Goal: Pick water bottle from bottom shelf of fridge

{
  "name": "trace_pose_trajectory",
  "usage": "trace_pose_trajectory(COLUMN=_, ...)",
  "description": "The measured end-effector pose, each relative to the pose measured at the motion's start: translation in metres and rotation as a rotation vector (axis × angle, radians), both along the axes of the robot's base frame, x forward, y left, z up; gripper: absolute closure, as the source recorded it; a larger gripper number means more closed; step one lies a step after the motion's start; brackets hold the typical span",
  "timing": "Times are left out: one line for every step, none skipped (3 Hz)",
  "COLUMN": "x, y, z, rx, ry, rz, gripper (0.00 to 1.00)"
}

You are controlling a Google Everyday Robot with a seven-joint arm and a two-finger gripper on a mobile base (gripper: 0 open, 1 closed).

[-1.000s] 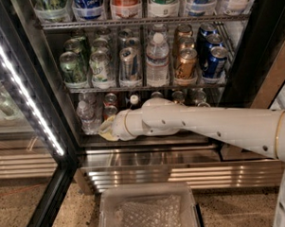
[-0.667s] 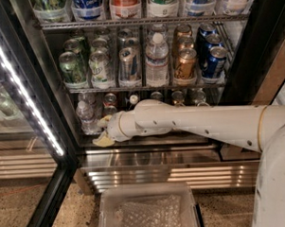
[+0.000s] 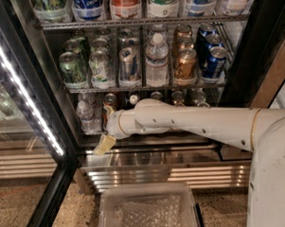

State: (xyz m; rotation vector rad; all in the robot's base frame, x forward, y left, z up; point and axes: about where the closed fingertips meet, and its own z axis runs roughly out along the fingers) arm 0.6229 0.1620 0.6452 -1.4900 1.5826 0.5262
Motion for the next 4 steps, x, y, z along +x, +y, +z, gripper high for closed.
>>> trace_pose_trajectory(x=0.02, y=0.012, z=0.007, rx=0.099, ry=-0.016, rz=-0.011, gripper=0.0)
trace_pose_trajectory(x=0.029, y=0.034, z=0.002, rx=0.177, ry=0.006, rz=0.002, gripper=0.03)
trace_pose_trajectory(x=0.029, y=0.034, z=0.008, rx=0.177, ry=0.006, rz=0.003, gripper=0.04)
trace_pose_trajectory(x=0.028, y=0.045, z=0.011, rx=0.189, ry=0.011, rz=0.021, gripper=0.07)
